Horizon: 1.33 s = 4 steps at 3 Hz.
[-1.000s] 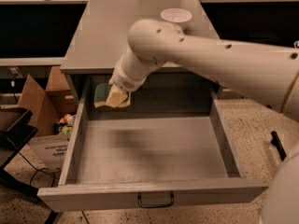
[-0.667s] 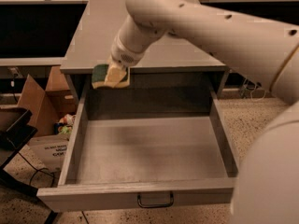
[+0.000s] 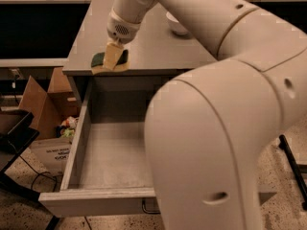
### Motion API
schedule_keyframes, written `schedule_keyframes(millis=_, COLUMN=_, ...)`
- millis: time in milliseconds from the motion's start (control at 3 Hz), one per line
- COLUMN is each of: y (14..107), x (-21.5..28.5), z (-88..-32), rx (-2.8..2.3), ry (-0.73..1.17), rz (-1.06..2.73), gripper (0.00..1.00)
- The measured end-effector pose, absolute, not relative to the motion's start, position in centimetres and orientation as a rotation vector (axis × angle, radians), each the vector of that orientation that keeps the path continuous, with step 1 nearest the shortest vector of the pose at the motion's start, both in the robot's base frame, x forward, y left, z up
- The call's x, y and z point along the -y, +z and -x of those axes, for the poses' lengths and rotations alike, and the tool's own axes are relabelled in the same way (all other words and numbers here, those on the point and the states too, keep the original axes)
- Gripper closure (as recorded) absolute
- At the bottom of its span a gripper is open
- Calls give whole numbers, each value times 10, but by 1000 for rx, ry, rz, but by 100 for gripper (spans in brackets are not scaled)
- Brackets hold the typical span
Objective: Pick sponge from top drawer and place on counter
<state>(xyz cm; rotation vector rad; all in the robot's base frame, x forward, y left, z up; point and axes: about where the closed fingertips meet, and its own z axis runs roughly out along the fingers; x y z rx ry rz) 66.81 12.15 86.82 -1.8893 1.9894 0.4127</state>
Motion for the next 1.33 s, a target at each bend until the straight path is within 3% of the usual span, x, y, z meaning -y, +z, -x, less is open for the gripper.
schedule_keyframes(millis=667, y=971, x=-132, z=-719, rx=-1933, ry=389, rz=1692, gripper=100)
schedule_keyframes(millis=1333, y=954, x=-191, z=-791, rx=-1783, ry=448, rz=1492, gripper=100)
